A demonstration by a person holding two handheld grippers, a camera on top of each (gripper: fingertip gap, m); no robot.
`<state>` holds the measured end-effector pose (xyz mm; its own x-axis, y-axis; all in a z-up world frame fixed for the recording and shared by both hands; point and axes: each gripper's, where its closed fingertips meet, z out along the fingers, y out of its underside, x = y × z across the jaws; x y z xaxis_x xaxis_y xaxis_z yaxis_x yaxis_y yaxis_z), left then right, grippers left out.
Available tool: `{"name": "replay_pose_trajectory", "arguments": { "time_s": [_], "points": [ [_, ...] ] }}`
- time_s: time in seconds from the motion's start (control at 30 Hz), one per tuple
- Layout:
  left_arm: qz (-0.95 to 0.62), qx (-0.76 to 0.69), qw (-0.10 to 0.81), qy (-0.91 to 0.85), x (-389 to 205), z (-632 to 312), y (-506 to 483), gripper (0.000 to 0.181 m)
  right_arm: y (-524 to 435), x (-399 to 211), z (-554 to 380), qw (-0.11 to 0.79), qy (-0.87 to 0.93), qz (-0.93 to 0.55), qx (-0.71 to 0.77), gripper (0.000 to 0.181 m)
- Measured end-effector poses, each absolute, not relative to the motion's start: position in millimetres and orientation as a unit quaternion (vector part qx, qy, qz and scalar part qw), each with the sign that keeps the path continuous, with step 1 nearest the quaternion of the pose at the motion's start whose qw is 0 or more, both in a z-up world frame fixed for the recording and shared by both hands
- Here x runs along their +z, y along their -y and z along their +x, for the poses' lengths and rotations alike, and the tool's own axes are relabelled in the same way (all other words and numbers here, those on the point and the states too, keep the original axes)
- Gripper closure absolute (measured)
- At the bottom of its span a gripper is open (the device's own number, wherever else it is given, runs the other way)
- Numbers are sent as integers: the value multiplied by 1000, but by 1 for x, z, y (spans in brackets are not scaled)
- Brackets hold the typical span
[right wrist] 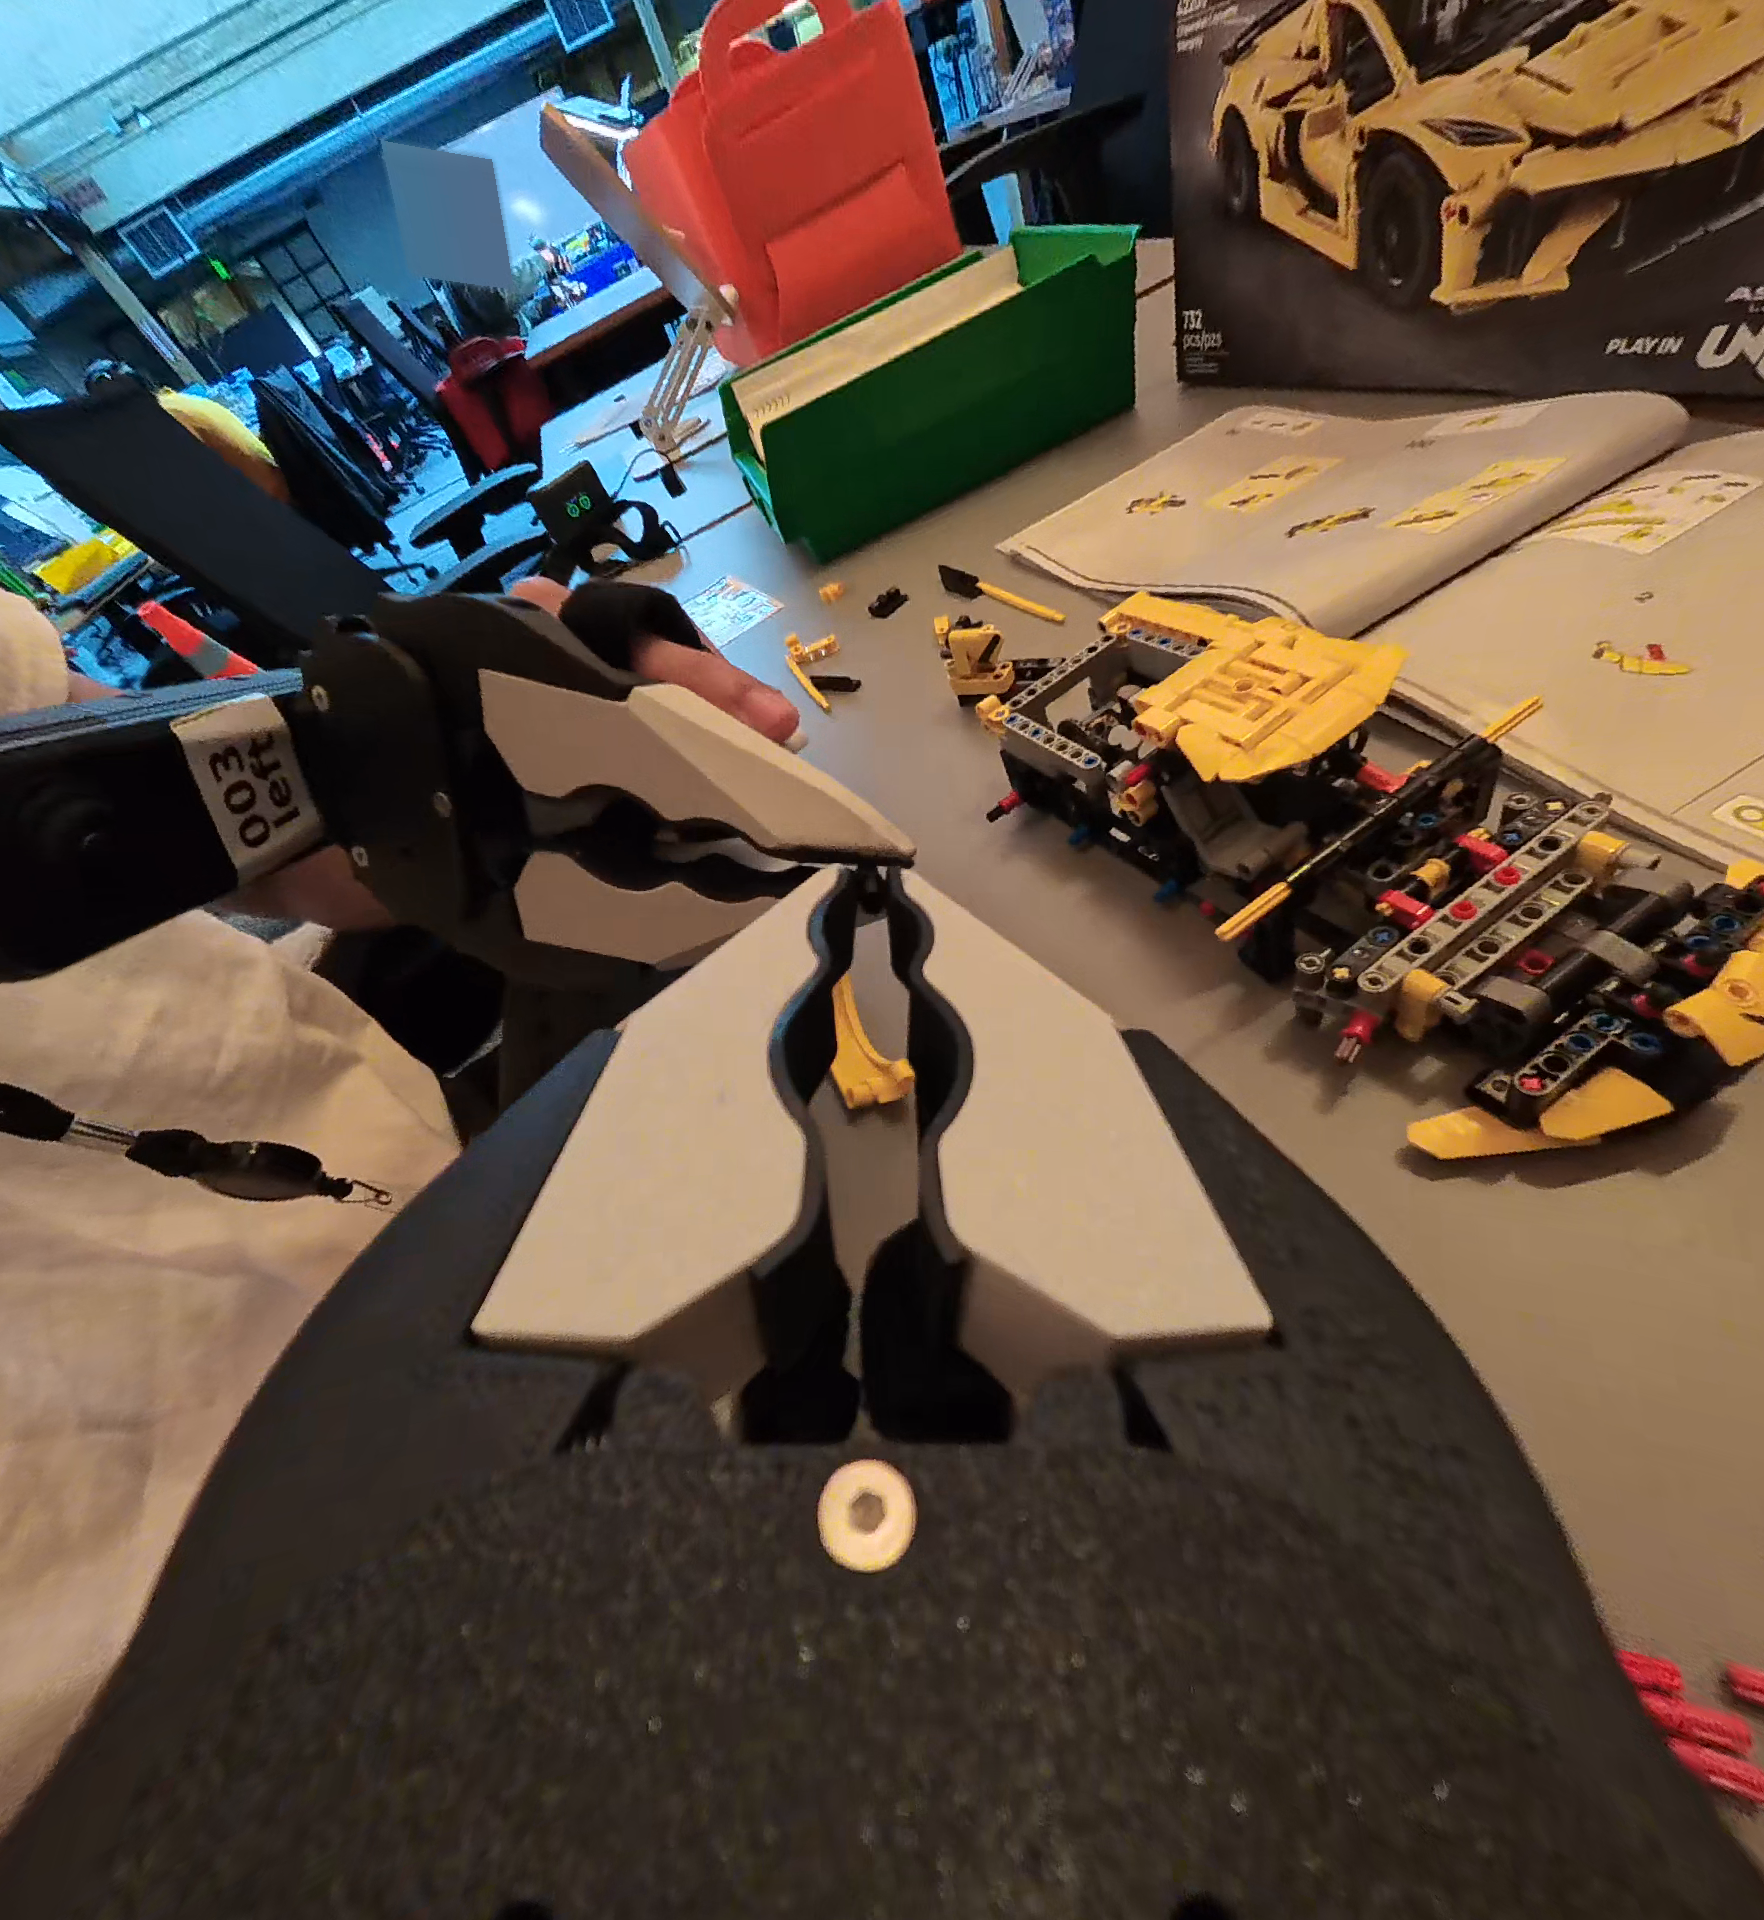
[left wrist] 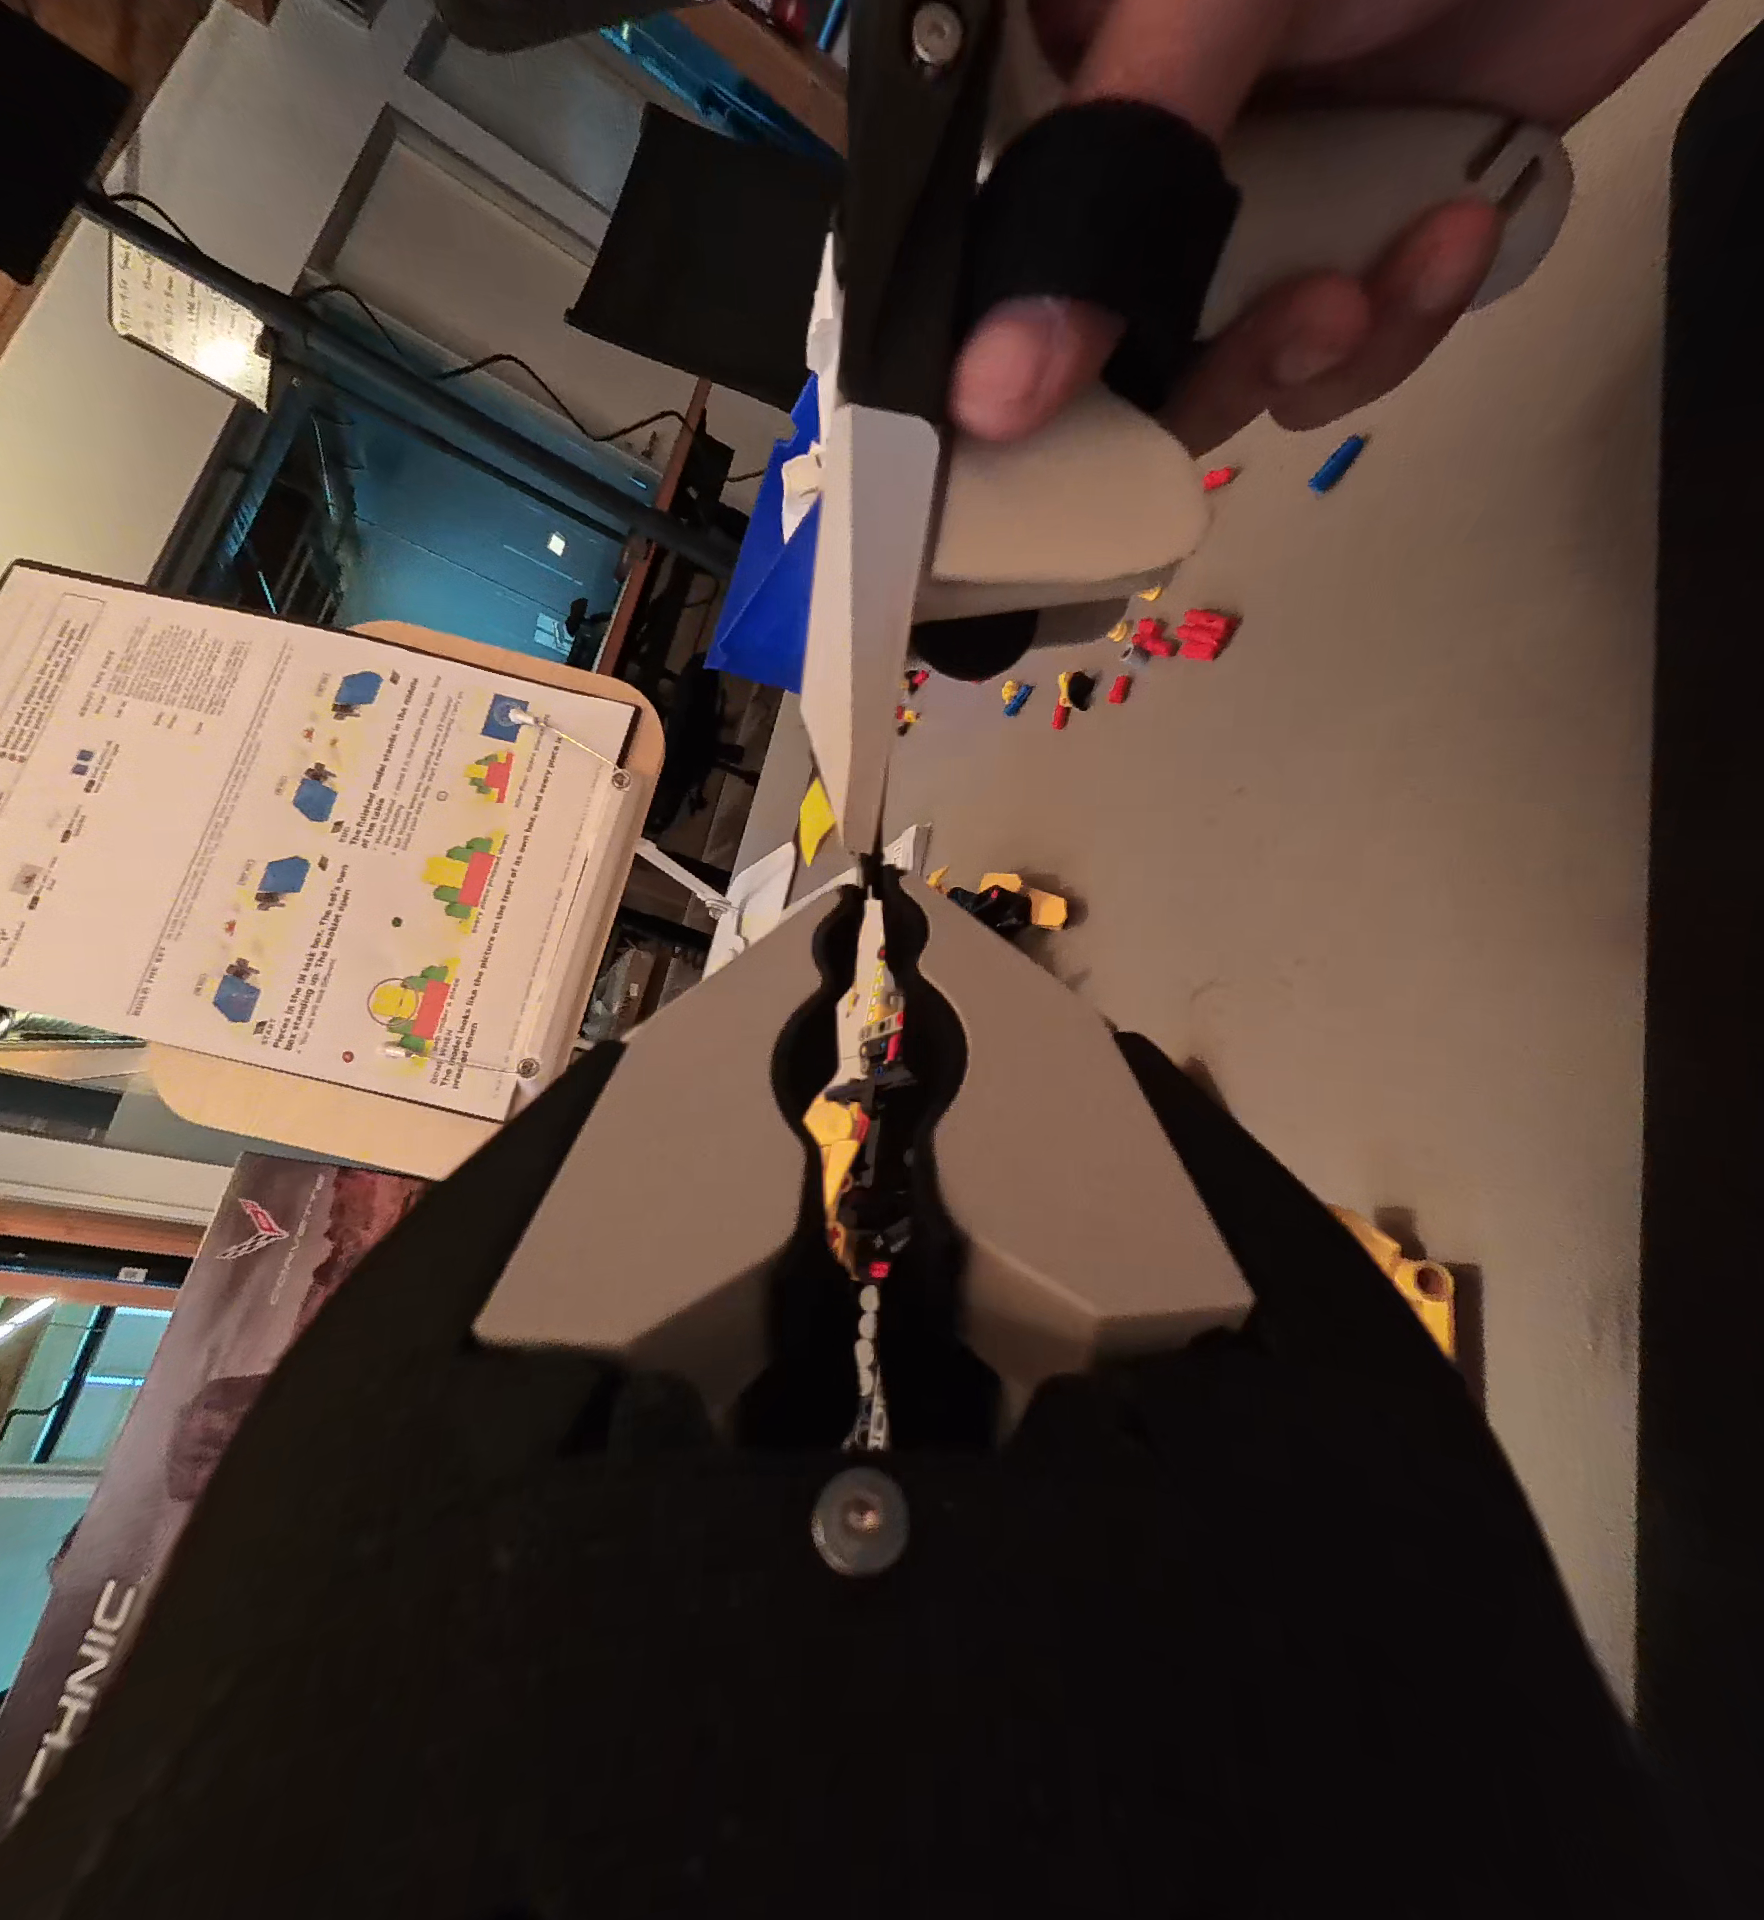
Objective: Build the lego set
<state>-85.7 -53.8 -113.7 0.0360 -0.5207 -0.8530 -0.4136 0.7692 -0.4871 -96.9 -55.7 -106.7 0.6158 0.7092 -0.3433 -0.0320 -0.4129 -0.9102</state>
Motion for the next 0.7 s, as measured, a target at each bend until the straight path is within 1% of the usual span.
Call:
{"name": "replay_pose_trajectory", "arguments": {
  "time_s": [0.17, 0.4, 0.47, 0.53, 0.6, 0.67, 0.7],
  "points": [
    [-340, -39, 636, -692, -112, -85, 56, 178, 56, -107, -97, 494, 227, -751, 374, 174],
    [-347, -44, 638, -686, -111, -85, 57, 177, 56, -106, -99, 499, 237, -749, 365, 177],
    [-372, -60, 620, -688, -117, -89, 53, 177, 56, -108, -99, 496, 235, -751, 366, 177],
    [-437, -80, 558, -700, -140, -106, 34, 167, 54, -111, -93, 502, 229, -756, 352, 177],
    [-518, -135, 473, -700, -168, -131, 15, 164, 50, -122, -84, 504, 231, -775, 302, 177],
    [-597, -204, 356, -690, -197, -153, 8, 149, 45, -139, -78, 504, 242, -793, 243, 177],
    [-622, -232, 306, -682, -205, -160, 9, 147, 43, -147, -78, 500, 248, -799, 222, 177]
  ]
}}
